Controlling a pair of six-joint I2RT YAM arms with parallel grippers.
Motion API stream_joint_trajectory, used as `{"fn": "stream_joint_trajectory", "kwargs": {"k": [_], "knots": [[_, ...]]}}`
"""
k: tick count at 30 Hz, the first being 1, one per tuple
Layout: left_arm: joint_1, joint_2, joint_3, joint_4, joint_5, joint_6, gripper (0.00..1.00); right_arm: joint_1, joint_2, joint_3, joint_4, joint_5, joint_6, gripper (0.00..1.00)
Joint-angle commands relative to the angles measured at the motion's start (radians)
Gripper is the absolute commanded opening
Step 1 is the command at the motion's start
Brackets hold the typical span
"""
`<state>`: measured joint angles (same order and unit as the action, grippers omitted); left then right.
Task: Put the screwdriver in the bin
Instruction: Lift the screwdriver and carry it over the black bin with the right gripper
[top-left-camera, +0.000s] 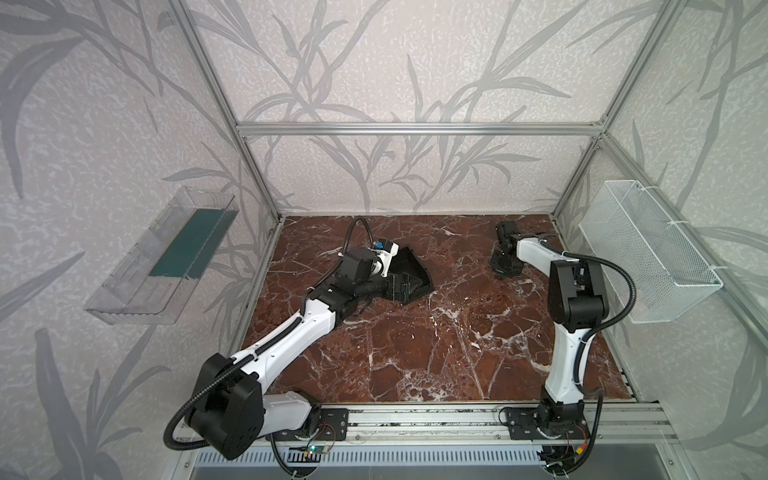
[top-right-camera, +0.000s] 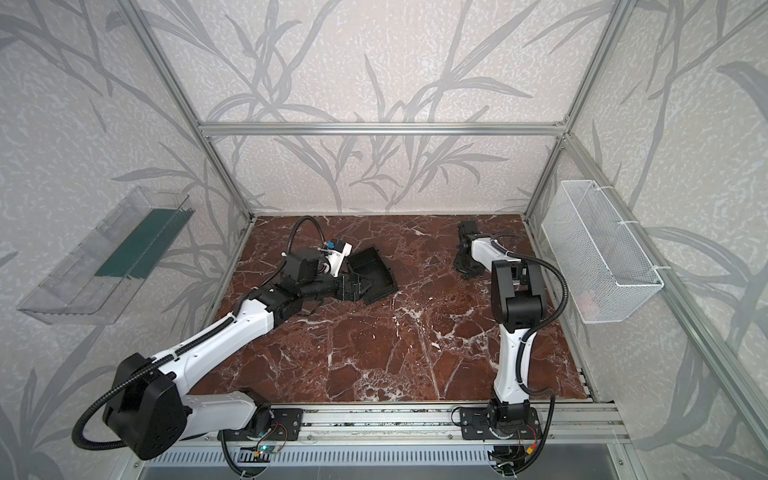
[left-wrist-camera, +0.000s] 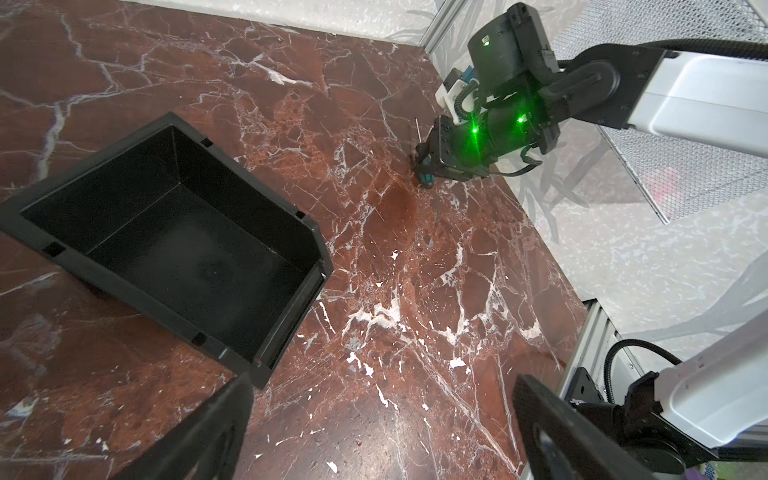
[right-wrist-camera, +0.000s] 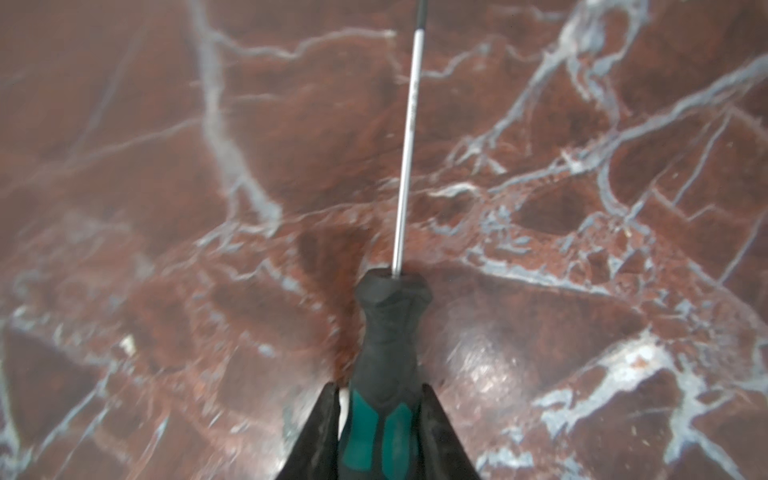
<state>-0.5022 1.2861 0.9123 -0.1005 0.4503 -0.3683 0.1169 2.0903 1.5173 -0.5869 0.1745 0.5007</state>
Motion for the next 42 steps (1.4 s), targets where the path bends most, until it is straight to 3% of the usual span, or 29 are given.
{"fn": "stream_joint_trajectory", "kwargs": {"k": [1,5,8,15,24,28,42], "knots": [[-0.001,-0.024,0.033,-0.042,-0.080,0.035,0.99,0.061,-0.106,-0.008,-0.016,0.039,-0.108,0.17],[0.021,-0.052,0.026,-0.066,-0.190,0.039,0.99,0.163,-0.183,0.000,-0.016,0.065,-0.200,0.18],[0.063,-0.069,0.023,-0.095,-0.273,0.020,0.99,0.228,-0.222,0.030,-0.048,0.048,-0.197,0.18],[0.217,-0.103,0.005,-0.096,-0.293,-0.060,0.99,0.362,-0.271,0.068,-0.042,-0.222,-0.162,0.18],[0.234,-0.107,0.007,-0.101,-0.294,-0.066,0.99,0.514,-0.229,0.069,-0.016,-0.388,-0.005,0.20],[0.234,-0.108,0.007,-0.100,-0.294,-0.068,0.99,0.550,-0.191,0.065,0.012,-0.447,0.047,0.20],[0.234,-0.112,0.003,-0.096,-0.283,-0.075,0.99,0.566,-0.082,0.059,0.060,-0.468,0.131,0.21]]}}
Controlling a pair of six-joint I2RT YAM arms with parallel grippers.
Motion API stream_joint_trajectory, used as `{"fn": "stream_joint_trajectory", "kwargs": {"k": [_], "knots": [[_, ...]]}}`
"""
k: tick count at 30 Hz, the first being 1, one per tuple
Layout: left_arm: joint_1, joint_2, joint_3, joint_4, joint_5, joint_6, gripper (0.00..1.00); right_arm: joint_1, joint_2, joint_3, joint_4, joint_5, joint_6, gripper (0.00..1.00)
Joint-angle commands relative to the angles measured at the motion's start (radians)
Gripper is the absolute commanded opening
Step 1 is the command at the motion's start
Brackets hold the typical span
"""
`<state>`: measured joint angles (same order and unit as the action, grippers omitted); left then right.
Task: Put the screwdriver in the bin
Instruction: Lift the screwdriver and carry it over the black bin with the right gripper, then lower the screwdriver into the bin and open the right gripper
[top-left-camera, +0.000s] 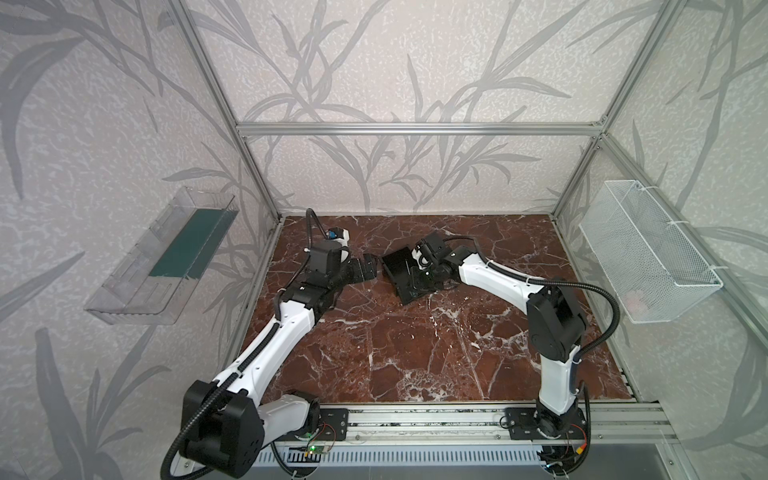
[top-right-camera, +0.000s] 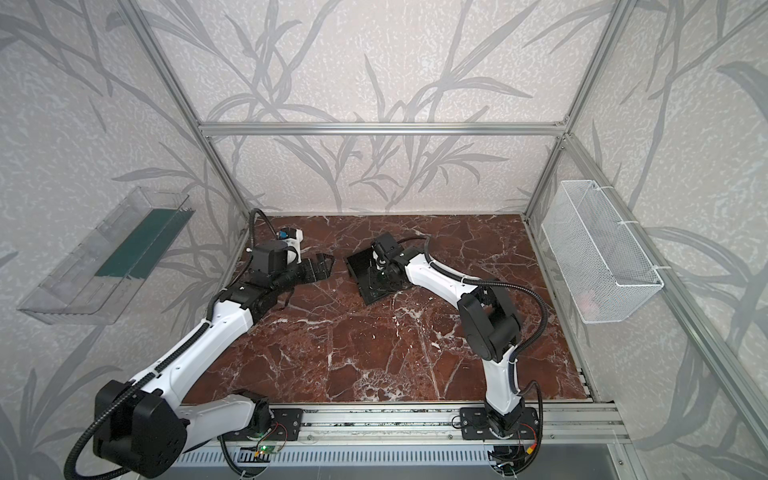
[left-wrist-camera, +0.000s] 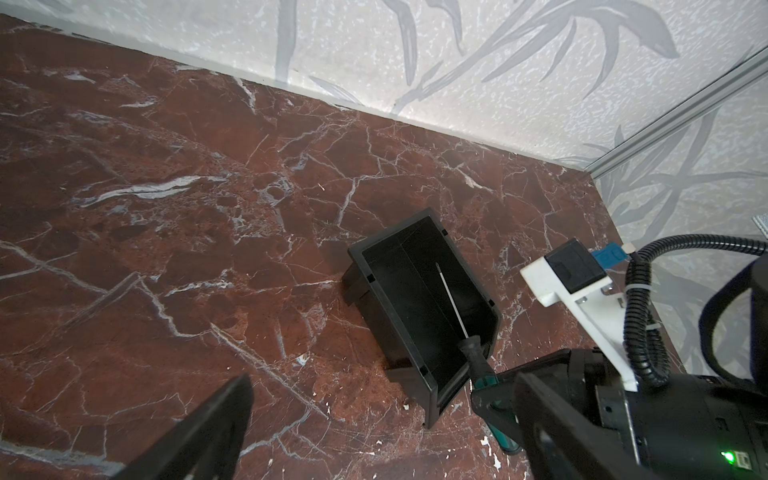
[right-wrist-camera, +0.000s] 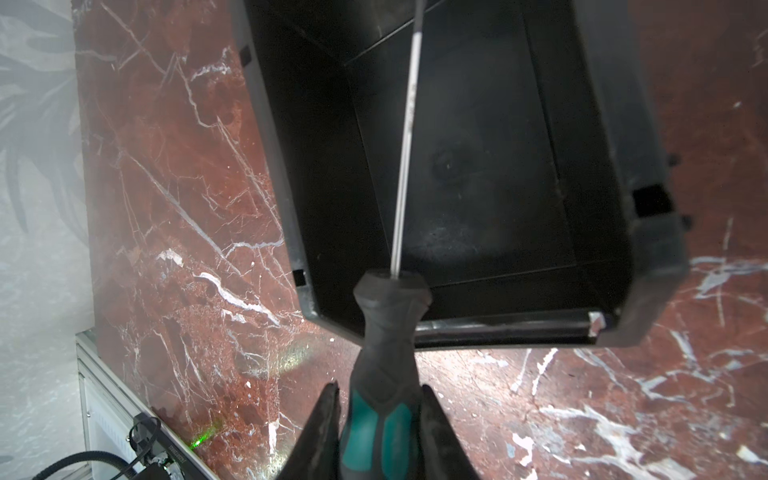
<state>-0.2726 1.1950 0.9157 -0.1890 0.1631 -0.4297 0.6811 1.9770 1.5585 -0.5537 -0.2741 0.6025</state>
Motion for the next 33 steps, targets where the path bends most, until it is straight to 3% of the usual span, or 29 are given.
{"fn": "stream_joint_trajectory", "kwargs": {"k": [1,17,33], "knots": [[0.005,-0.021,0.001,-0.007,0.003,-0.012,0.99,0.001,0.042,0.027,0.028,-0.017,0.028,0.21],[0.004,-0.020,0.002,-0.007,0.013,-0.012,0.99,-0.020,0.185,0.200,0.024,0.040,0.102,0.26],[0.003,-0.014,0.001,-0.006,0.016,-0.014,0.99,-0.022,0.201,0.164,0.086,0.103,0.187,0.33]]}}
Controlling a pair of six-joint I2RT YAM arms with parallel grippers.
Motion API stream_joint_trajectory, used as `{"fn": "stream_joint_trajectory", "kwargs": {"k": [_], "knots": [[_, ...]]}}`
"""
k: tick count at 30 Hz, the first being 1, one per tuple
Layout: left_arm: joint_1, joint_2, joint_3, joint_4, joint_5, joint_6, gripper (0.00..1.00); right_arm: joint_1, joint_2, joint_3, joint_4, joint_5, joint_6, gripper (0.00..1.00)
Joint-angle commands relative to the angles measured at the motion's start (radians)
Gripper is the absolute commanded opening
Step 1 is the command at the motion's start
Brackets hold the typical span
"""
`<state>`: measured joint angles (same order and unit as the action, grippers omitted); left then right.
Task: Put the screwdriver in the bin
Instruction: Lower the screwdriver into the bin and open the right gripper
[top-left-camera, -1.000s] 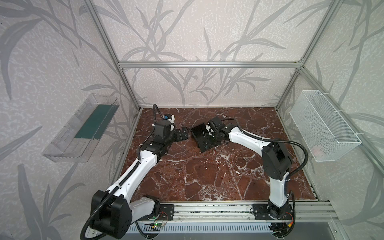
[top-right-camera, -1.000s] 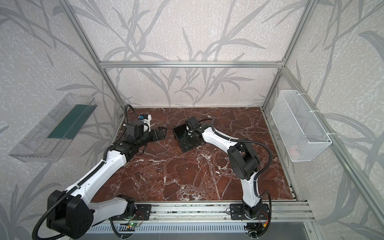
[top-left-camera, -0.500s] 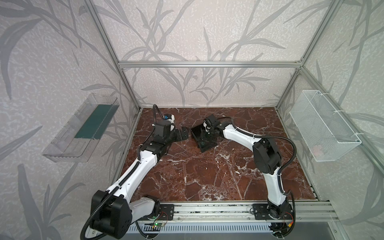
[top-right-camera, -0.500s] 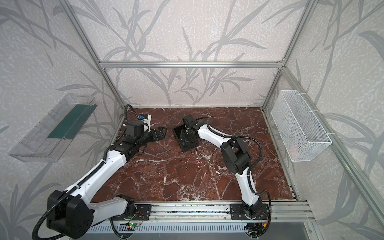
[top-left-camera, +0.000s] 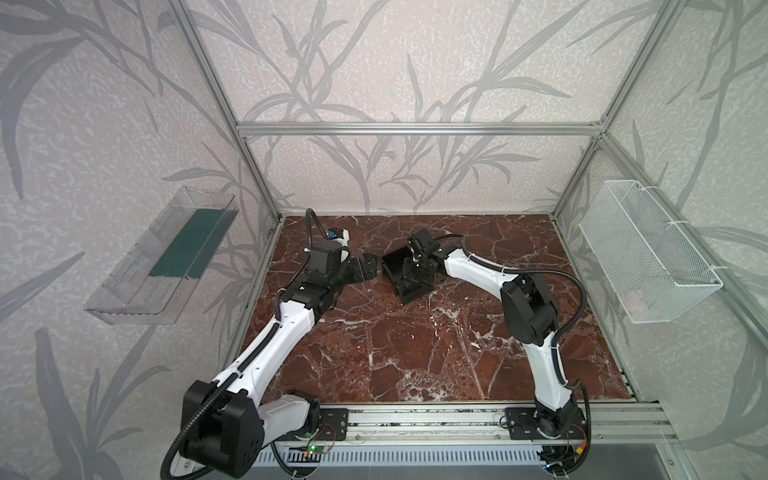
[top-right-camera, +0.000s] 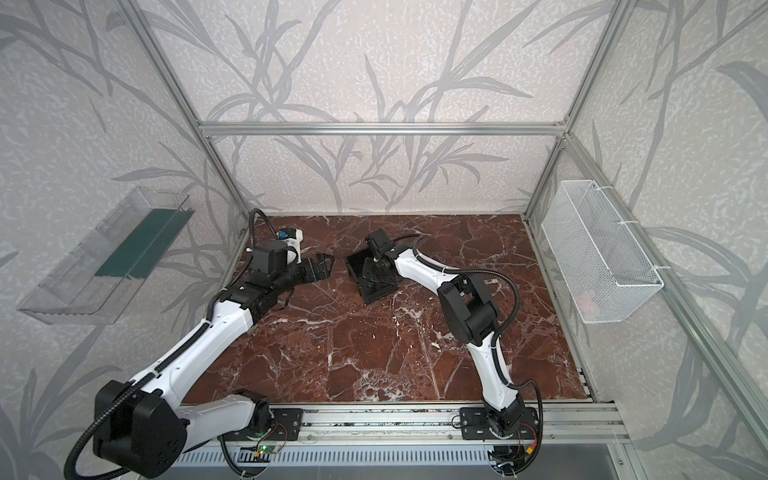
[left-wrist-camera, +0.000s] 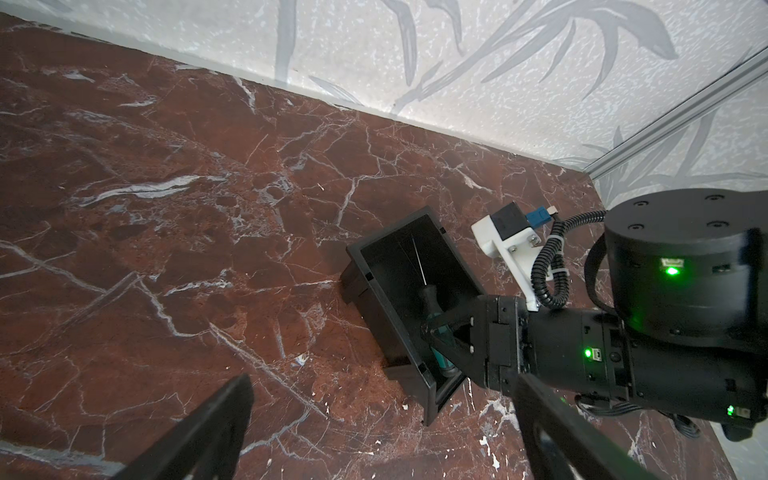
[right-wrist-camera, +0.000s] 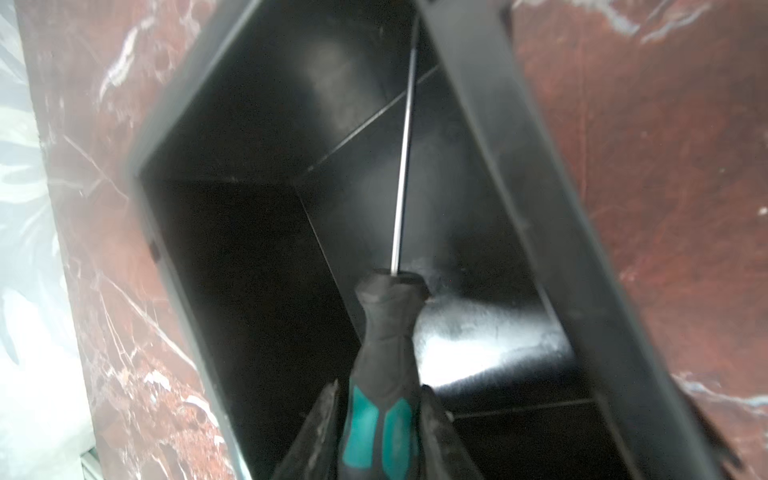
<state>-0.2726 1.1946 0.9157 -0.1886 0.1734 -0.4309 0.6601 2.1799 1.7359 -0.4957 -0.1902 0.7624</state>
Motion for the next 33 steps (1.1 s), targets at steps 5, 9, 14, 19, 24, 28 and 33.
{"fn": "stream_joint_trajectory", "kwargs": {"k": [5,9,14,19,24,28,33], "knots": [[0.004,-0.013,0.000,-0.006,0.005,-0.013,0.99,0.004,0.007,-0.015,0.028,0.026,0.034,0.38],[0.004,-0.015,0.000,-0.005,0.005,-0.011,0.99,0.007,0.007,-0.017,0.028,0.028,0.035,0.39],[0.004,-0.019,0.000,-0.005,0.005,-0.011,0.99,0.010,-0.011,-0.016,0.025,0.035,0.022,0.41],[0.005,-0.020,0.001,-0.005,0.004,-0.010,0.99,0.010,-0.042,-0.014,0.019,0.056,-0.001,0.42],[0.003,-0.023,-0.001,-0.006,-0.002,-0.006,0.99,0.010,-0.106,-0.019,0.020,0.086,-0.071,0.48],[0.004,-0.021,-0.004,-0.005,-0.008,-0.001,0.99,0.008,-0.183,-0.041,0.013,0.140,-0.162,0.59],[0.004,-0.032,-0.019,0.013,-0.036,0.023,0.99,-0.016,-0.324,-0.155,0.053,0.262,-0.251,0.76]]}}
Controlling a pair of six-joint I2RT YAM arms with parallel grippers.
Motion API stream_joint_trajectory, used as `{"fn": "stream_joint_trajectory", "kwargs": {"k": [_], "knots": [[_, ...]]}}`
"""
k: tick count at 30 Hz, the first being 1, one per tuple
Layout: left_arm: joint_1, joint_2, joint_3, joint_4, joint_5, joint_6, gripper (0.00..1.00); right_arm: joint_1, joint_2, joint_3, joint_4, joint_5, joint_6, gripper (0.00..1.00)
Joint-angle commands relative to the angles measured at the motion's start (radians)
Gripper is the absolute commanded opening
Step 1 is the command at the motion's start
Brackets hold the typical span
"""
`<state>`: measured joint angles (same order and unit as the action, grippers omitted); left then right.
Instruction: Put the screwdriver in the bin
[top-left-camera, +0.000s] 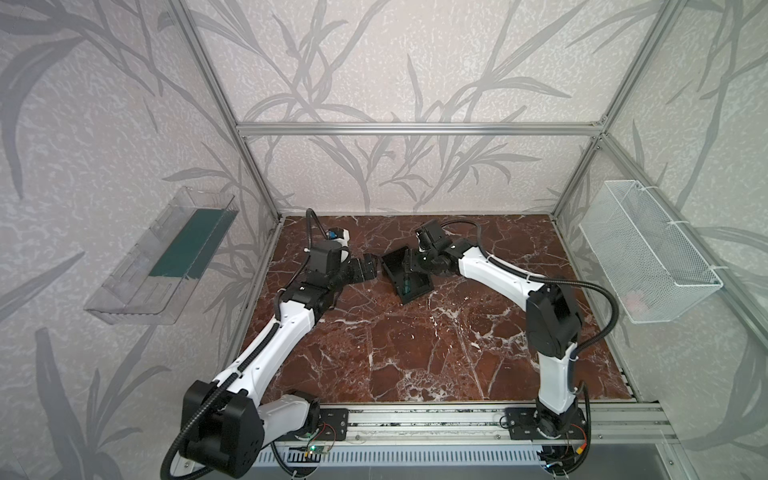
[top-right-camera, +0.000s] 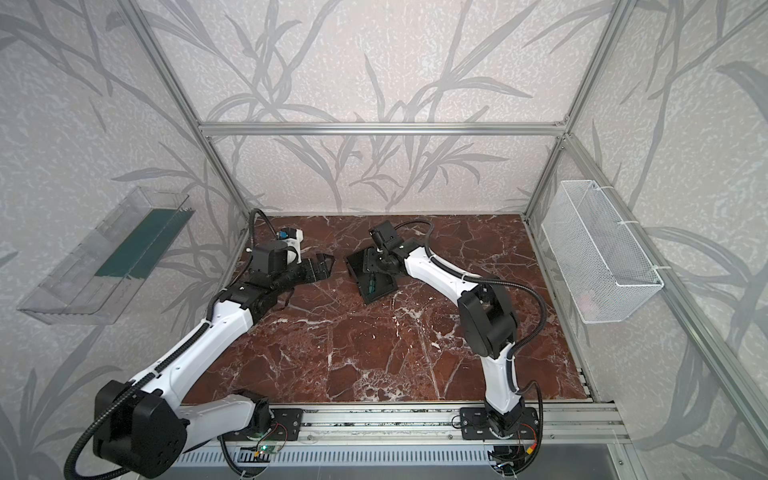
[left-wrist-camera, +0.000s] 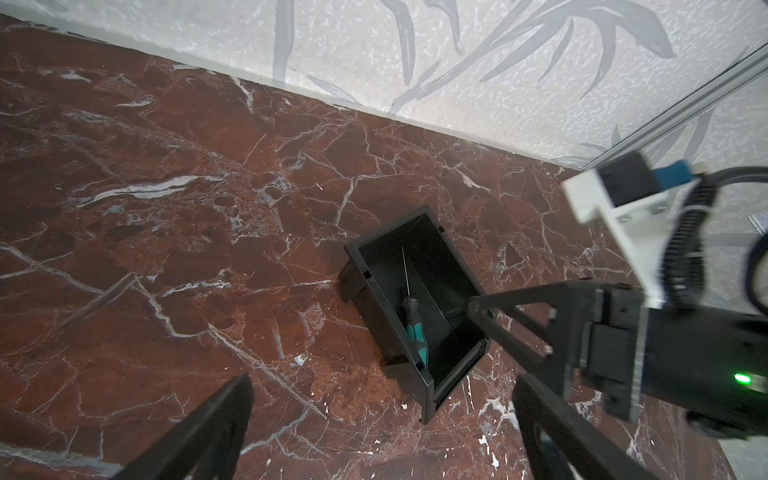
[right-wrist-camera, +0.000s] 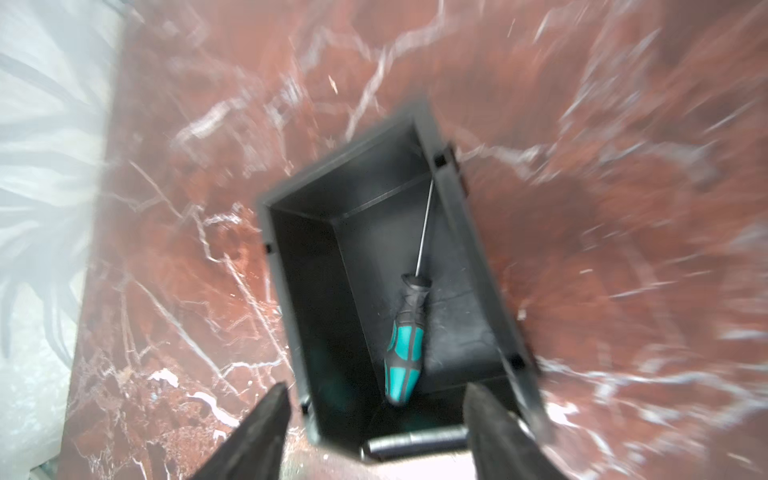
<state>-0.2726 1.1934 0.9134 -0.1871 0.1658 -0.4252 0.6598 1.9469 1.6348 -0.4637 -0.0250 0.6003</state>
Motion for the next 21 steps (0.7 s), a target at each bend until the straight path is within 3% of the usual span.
{"fn": "stream_joint_trajectory", "kwargs": {"k": [1,7,12,17,21], "knots": [[0.006,-0.038,-0.020,0.014,-0.039,0.025,0.99,-0.026,-0.122,-0.089,0.042,0.118,-0.104,0.79],[0.022,-0.090,-0.066,0.034,-0.217,0.083,0.99,-0.110,-0.346,-0.352,0.188,0.308,-0.210,0.94],[0.082,-0.136,-0.142,0.050,-0.594,0.062,0.99,-0.129,-0.497,-0.604,0.367,0.619,-0.401,0.99],[0.116,-0.127,-0.257,0.160,-0.979,0.108,0.99,-0.144,-0.563,-0.801,0.559,0.810,-0.549,0.99],[0.132,-0.124,-0.375,0.351,-1.075,0.209,0.99,-0.178,-0.564,-0.889,0.642,0.885,-0.584,0.99]]}}
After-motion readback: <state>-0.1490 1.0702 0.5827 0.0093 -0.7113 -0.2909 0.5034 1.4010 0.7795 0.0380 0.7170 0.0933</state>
